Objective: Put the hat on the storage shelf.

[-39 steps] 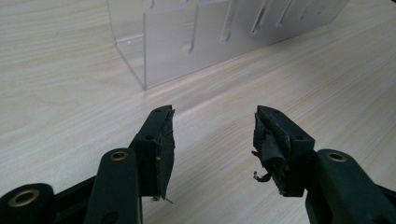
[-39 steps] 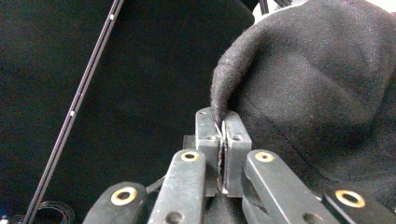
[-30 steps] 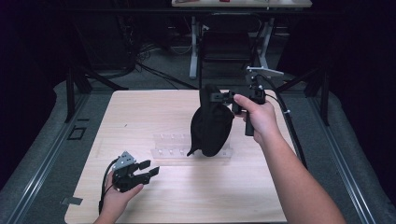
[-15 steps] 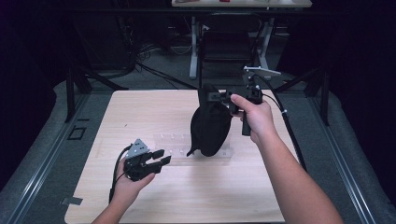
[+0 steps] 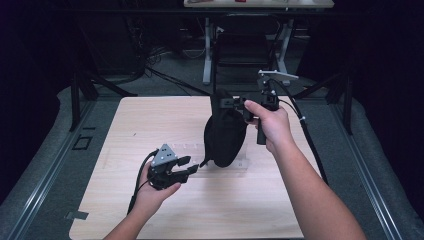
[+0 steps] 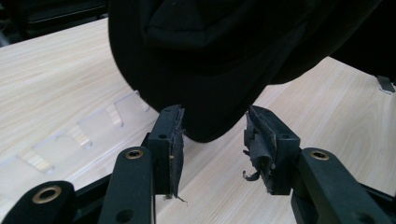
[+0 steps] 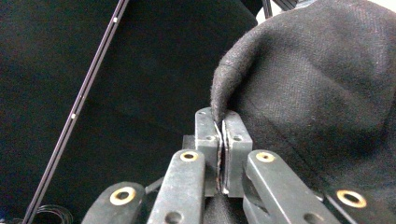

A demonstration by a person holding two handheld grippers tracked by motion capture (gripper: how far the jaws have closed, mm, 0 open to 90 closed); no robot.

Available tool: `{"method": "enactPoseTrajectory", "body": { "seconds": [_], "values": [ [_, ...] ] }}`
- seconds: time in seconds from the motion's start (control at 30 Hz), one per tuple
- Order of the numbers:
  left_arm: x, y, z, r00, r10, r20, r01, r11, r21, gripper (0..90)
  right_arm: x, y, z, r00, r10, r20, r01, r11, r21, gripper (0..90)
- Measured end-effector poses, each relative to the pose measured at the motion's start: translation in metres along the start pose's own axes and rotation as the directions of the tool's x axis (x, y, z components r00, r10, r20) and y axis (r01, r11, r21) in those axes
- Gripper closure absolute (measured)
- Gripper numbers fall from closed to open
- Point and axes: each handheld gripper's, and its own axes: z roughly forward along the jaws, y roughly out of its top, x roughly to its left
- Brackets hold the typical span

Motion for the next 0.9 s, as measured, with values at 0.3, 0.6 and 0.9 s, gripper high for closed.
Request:
{"method": "enactPoseTrajectory", "body": {
  "seconds": [0.3,0.6,0.9],
  "values": [
    [-0.010,0.009,0.003,0.9992,0.036,0.015,-0.036,0.9993,-0.001,56.8,0.003,0.000,0.004,1.0000,-0.007,0.004,0.007,1.000,-0.001,87.3],
    [-0.013,0.014,0.011,0.9985,0.055,0.008,-0.055,0.9982,0.024,65.4,0.004,-0.001,0.006,1.0000,-0.006,-0.006,0.006,1.000,0.001,87.2],
    [-0.020,0.015,0.013,0.9911,0.126,-0.042,-0.123,0.9897,0.073,81.7,0.005,-0.003,0.006,0.9998,-0.015,-0.010,0.015,1.000,-0.009,84.6]
  ]
}}
